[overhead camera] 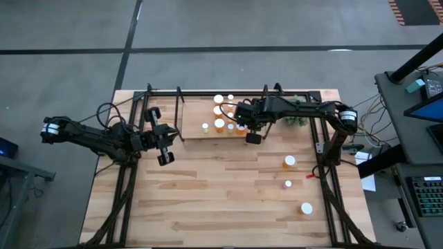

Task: Pick and place medicine bottles onto shelf by color
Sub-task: Put the small pink pill bottle on the shelf

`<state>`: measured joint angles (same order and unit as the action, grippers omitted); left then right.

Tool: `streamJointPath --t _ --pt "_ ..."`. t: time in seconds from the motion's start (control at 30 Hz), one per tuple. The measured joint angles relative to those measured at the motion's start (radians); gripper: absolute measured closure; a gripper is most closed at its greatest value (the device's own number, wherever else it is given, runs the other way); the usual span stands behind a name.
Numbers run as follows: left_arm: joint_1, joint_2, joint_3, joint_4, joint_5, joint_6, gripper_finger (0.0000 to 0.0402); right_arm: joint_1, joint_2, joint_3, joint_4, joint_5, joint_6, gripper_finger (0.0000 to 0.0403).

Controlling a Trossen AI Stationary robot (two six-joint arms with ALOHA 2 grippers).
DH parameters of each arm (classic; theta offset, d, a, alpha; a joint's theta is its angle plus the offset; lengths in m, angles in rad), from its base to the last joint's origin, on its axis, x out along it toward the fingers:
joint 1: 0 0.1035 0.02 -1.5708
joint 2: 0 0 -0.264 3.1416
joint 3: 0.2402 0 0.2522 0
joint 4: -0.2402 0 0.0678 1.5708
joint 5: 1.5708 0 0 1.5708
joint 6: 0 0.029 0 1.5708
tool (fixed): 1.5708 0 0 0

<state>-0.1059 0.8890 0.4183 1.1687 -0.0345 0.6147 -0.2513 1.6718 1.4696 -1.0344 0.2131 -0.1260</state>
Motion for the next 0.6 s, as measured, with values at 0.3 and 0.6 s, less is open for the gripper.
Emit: streamJointPath --t 0.3,0.6 --pt "0.000 -0.002 0.000 0.000 0.000 0.003 0.0400 0.000 0.000 0.000 0.035 -0.013 0.020 0.0394" --pt "0.000 -0.002 0.000 0.001 0.000 0.004 0.0400 0.002 0.000 -0.002 0.040 -0.057 0.025 0.0394"
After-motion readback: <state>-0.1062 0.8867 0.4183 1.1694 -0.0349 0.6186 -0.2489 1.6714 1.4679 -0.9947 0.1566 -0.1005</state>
